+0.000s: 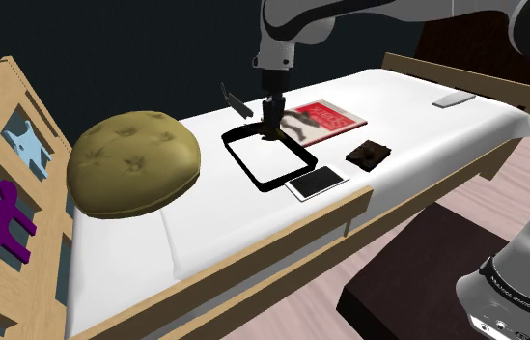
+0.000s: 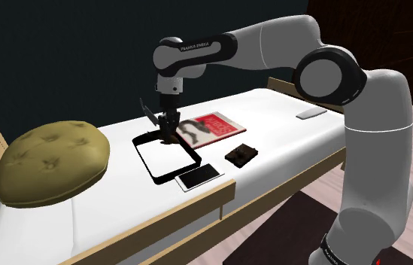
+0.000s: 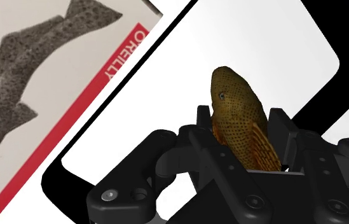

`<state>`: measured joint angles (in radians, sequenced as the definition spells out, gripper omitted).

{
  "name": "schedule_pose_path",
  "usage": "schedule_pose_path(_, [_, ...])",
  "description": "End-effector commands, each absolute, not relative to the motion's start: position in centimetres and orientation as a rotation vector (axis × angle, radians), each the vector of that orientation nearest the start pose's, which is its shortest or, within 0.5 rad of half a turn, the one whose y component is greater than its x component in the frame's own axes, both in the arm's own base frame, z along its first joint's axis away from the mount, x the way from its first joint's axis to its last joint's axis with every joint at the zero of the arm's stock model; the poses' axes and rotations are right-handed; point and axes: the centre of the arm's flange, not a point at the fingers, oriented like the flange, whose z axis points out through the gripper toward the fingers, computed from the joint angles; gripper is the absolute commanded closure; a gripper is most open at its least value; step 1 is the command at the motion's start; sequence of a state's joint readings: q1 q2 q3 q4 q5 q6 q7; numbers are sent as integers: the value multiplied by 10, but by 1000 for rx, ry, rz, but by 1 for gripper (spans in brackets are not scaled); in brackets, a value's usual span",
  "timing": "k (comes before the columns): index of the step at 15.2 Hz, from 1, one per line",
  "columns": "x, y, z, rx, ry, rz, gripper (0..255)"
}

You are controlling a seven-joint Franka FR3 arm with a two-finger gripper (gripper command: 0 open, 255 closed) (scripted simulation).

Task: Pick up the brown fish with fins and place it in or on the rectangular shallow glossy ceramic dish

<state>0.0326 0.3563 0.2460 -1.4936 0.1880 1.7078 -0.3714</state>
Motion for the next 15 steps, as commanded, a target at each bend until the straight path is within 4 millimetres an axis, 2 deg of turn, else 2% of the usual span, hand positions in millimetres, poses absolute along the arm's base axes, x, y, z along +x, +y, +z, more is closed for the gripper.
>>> schedule_pose_path(1, [626,175,454,-2732,-849,171,255])
schedule_pose_path(4, [626,175,434,-2732,-849,171,255])
schedule_pose_path(12, [626,175,434,-2732,-849,171,255])
schedule_pose_path(13, [626,175,434,-2732,-849,171,0])
schedule_pose_path(15, [626,175,434,-2732,-849,171,0])
